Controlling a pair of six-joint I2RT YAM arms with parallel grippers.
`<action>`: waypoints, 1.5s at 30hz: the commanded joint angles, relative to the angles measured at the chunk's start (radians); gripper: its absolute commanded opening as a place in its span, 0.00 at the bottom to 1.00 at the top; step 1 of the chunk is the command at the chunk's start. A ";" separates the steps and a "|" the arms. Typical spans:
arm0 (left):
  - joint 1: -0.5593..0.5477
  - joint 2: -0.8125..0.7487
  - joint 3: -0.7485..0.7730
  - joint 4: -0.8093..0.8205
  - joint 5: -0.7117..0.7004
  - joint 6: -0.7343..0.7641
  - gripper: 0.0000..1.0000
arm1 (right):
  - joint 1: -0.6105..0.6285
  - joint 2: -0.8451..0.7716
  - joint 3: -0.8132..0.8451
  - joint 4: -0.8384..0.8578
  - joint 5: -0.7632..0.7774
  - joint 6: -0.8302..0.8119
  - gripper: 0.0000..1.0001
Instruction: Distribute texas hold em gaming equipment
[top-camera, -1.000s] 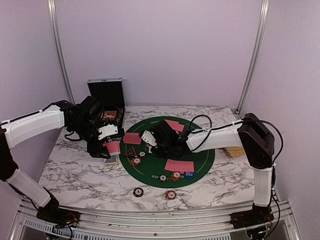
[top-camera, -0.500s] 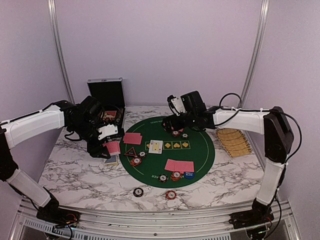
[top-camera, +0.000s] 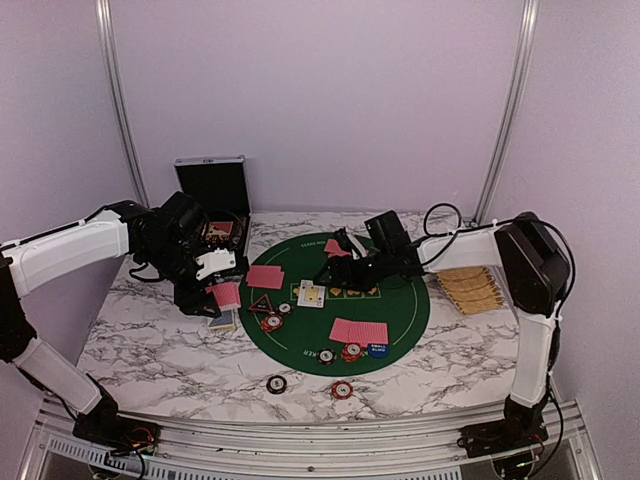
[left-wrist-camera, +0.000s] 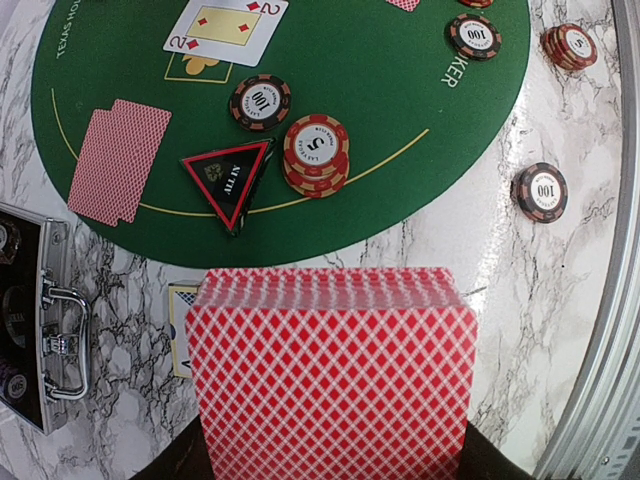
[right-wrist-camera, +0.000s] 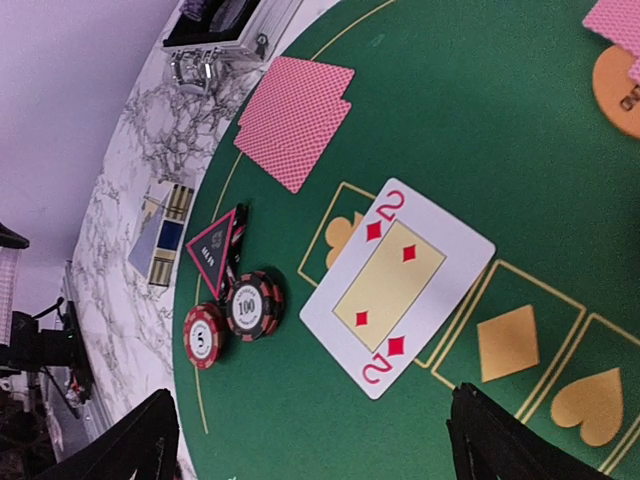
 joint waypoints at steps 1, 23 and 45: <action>0.003 -0.017 0.023 -0.021 0.019 0.002 0.00 | 0.003 -0.017 -0.055 0.172 -0.173 0.118 0.92; -0.047 0.062 0.103 -0.012 0.025 -0.022 0.00 | 0.225 0.068 0.034 0.614 -0.391 0.630 0.94; -0.089 0.096 0.149 -0.010 0.026 -0.031 0.00 | 0.266 0.191 0.153 0.661 -0.401 0.721 0.85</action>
